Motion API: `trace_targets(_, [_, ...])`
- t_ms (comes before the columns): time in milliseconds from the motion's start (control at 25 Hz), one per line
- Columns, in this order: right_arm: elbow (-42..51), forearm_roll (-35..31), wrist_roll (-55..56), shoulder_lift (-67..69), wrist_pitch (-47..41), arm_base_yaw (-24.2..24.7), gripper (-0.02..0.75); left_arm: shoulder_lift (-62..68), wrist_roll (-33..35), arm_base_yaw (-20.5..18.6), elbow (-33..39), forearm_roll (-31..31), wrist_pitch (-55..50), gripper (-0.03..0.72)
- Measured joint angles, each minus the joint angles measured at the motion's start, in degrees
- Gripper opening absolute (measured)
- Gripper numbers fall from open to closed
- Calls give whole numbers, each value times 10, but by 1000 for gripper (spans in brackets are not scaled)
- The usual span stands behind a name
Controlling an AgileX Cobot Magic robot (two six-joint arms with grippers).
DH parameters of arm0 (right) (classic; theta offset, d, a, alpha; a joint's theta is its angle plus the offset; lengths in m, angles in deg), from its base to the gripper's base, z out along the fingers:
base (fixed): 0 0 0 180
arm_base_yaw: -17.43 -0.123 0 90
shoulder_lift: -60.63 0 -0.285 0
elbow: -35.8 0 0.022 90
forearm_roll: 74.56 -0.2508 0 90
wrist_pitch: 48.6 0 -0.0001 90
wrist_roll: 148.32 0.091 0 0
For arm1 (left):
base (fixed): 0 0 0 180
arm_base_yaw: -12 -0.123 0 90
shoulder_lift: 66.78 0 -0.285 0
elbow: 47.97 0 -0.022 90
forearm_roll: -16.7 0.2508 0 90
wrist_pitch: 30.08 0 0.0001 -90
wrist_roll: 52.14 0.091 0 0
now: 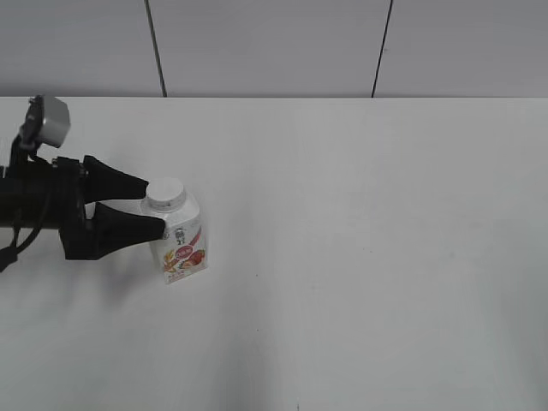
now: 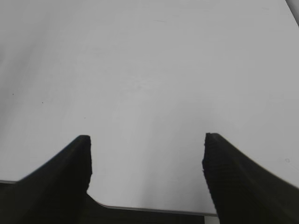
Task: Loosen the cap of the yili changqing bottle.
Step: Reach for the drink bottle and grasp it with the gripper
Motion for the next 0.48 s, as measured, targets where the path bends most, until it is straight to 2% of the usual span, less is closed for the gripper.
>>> trace_targets(240, [0, 0, 0, 0, 0, 0, 586, 0, -1, 51, 0, -8, -89, 587])
trace_targets(480, [0, 0, 0, 0, 0, 0, 586, 0, -2, 55, 0, -49, -111, 587])
